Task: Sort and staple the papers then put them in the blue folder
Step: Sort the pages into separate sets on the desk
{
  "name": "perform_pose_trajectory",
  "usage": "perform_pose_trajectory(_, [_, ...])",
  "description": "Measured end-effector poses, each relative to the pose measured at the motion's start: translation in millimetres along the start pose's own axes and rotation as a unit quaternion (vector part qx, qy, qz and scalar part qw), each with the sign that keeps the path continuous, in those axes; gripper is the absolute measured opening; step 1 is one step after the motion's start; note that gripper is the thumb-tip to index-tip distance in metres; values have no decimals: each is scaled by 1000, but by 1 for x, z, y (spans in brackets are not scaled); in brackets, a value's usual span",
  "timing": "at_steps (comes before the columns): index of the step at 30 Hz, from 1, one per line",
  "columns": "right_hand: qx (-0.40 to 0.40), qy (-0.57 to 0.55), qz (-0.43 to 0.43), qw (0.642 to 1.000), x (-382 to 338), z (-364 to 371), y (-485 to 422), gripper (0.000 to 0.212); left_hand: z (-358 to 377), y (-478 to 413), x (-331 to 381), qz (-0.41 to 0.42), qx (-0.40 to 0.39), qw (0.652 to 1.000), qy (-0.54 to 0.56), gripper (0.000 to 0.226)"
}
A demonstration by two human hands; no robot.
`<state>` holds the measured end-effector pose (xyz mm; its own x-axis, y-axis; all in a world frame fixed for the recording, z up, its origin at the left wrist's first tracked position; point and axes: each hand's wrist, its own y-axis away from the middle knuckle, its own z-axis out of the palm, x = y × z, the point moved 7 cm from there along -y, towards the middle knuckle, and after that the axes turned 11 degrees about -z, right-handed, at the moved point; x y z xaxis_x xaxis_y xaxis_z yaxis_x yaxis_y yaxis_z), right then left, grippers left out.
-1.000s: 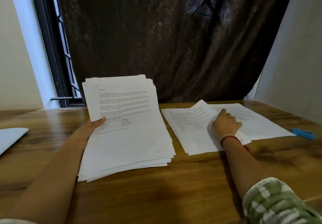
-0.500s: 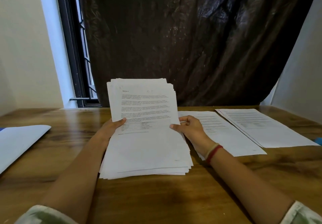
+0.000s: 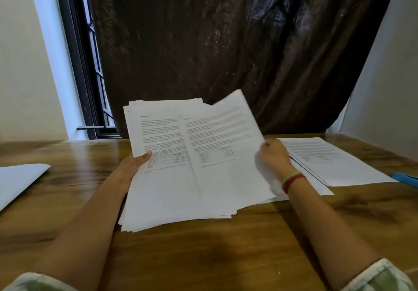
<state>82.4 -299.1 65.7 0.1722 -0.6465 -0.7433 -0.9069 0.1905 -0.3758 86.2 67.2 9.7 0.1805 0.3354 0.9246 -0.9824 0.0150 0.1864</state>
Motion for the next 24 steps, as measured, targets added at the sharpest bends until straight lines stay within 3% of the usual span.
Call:
perform_pose_trajectory(4, [41,177,59,982,40,-49,-7,31,-1,-2,0,4,-8,1000,-5,35])
perform_pose_trajectory(9, [58,231,117,964,67,-52,-9,36,-6,-6,1,9,-13,1000,2,41])
perform_pose_trajectory(18, [36,349,91,932,76,-40,-8,33,-6,-13,-2,-1,-21,1000,14,37])
perform_pose_trajectory(24, [71,366,60,926,72,-38,-11,47,-10,-18,-5,-9,-25,999,20,41])
